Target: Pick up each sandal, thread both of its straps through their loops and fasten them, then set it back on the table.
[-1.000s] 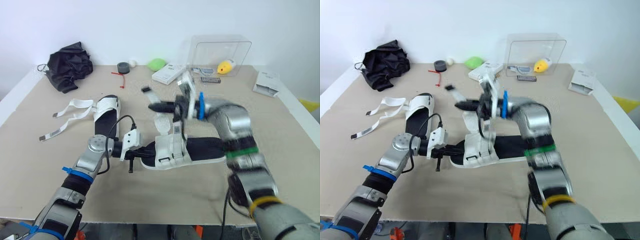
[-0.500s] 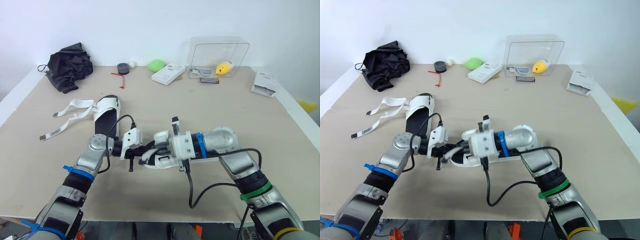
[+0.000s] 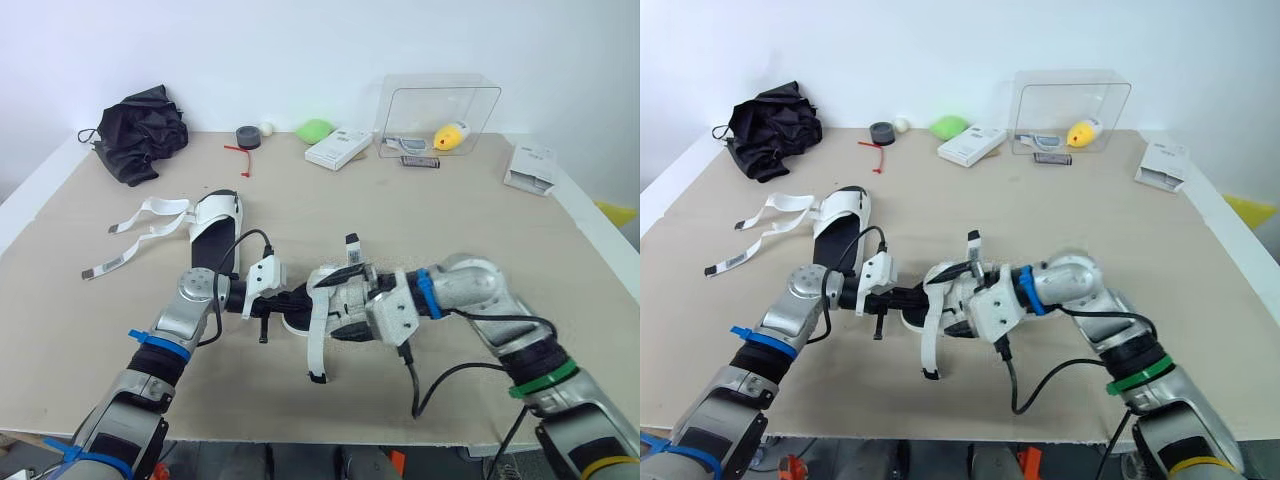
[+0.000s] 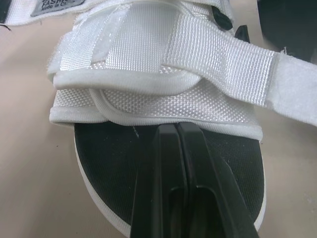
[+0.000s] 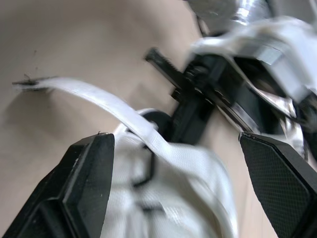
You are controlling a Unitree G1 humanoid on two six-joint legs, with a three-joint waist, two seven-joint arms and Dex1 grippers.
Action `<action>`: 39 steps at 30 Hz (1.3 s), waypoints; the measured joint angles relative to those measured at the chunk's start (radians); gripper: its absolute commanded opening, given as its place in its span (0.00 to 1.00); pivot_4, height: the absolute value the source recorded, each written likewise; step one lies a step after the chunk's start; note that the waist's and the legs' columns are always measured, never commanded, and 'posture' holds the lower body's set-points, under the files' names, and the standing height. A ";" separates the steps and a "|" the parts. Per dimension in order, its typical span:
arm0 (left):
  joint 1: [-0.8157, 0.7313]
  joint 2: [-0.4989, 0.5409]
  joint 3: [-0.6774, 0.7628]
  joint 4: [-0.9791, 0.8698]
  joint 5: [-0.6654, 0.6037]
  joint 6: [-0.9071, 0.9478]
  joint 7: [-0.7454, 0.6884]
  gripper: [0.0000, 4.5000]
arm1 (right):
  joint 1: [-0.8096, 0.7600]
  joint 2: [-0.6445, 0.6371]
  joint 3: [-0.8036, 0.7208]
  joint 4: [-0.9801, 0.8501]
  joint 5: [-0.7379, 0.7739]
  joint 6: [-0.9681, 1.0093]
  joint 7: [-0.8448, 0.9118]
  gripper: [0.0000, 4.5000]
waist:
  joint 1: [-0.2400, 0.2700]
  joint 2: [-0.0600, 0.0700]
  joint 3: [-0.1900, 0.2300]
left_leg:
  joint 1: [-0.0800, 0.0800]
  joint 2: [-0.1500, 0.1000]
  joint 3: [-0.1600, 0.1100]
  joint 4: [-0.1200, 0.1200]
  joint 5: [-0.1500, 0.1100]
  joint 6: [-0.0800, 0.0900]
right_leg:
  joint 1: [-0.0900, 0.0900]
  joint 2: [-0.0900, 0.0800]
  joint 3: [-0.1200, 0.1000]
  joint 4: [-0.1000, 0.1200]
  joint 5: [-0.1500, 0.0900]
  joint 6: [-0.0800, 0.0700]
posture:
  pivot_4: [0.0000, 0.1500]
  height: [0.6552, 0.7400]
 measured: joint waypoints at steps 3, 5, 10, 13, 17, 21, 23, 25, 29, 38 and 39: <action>0.000 -0.001 -0.001 0.000 0.000 -0.001 -0.001 0.00 | -0.005 -0.109 -0.082 -0.155 0.234 0.362 0.017 0.99 | 0.003 0.000 0.000 | 0.000 0.001 -0.001 -0.001 0.000 0.000 | 0.000 -0.003 -0.001 0.000 0.000 -0.002 | 1.00 1.00; 0.000 -0.002 -0.001 0.000 0.000 -0.002 -0.002 0.00 | -0.017 -0.200 -0.139 -0.265 0.469 0.672 0.011 0.99 | 0.005 0.000 0.000 | 0.000 0.002 -0.002 -0.001 -0.001 0.000 | 0.000 -0.005 -0.002 0.000 -0.001 -0.005 | 1.00 1.00; 0.001 -0.002 -0.001 0.000 0.000 -0.002 -0.001 0.00 | -0.009 -0.256 -0.218 -0.396 0.951 1.170 -0.159 0.99 | 0.007 -0.001 0.000 | -0.001 0.004 -0.008 -0.001 -0.001 0.000 | 0.001 -0.005 -0.010 -0.001 -0.004 -0.007 | 1.00 1.00; 0.004 -0.002 -0.001 -0.005 0.000 -0.002 -0.001 0.00 | 0.011 -0.270 -0.214 -0.408 1.135 1.384 -0.330 0.99 | 0.007 -0.002 0.000 | -0.002 0.004 -0.007 -0.001 -0.001 0.000 | 0.001 -0.006 -0.011 -0.002 -0.004 -0.008 | 1.00 1.00; 0.012 0.002 -0.001 -0.017 0.000 -0.002 0.001 0.00 | 0.018 -0.226 -0.147 -0.353 1.158 1.593 -0.543 0.99 | 0.007 -0.003 -0.001 | -0.003 0.005 -0.008 -0.002 -0.001 0.000 | 0.001 -0.006 -0.012 -0.006 -0.005 -0.007 | 1.00 1.00; 0.015 0.000 -0.001 -0.026 0.000 -0.002 -0.002 0.00 | 0.011 -0.100 -0.128 -0.211 1.241 1.727 -0.744 0.99 | 0.007 -0.002 -0.001 | -0.007 0.005 -0.008 -0.002 -0.001 0.001 | -0.001 -0.005 -0.012 -0.009 0.001 -0.010 | 1.00 1.00; 0.014 0.000 -0.001 -0.026 0.000 -0.002 -0.003 0.00 | -0.011 -0.043 -0.128 -0.163 1.276 1.760 -0.827 0.99 | 0.007 -0.002 -0.001 | -0.007 0.005 -0.008 -0.002 -0.001 0.001 | -0.001 -0.003 -0.014 -0.010 0.001 -0.009 | 1.00 1.00; 0.014 -0.006 -0.002 -0.025 0.000 -0.002 0.000 0.00 | -0.024 0.004 -0.128 -0.122 1.305 1.779 -0.898 0.99 | 0.007 -0.002 -0.001 | -0.008 0.005 -0.008 -0.002 -0.001 0.001 | -0.001 -0.002 -0.014 -0.010 0.001 -0.008 | 1.00 1.00; 0.008 -0.010 -0.005 -0.022 0.000 -0.002 -0.007 0.00 | -0.079 0.044 -0.116 0.017 1.477 1.785 -1.076 0.99 | 0.006 -0.002 -0.001 | -0.009 0.003 -0.008 -0.002 -0.002 0.002 | -0.001 0.001 -0.012 -0.011 0.001 -0.005 | 1.00 1.00; -0.012 -0.014 -0.010 0.006 0.000 -0.003 -0.020 0.00 | -0.171 0.031 0.054 0.083 1.782 1.663 -1.331 0.99 | 0.006 -0.001 -0.001 | -0.009 0.003 -0.009 -0.002 -0.002 0.002 | 0.001 0.002 -0.011 -0.013 0.000 -0.001 | 1.00 1.00; -0.012 -0.014 -0.010 0.007 0.000 -0.005 -0.020 0.00 | -0.176 0.031 0.068 0.085 1.793 1.652 -1.350 0.99 | 0.006 -0.002 -0.001 | -0.009 0.003 -0.009 -0.002 -0.002 0.003 | 0.001 0.001 -0.012 -0.013 0.000 -0.001 | 1.00 1.00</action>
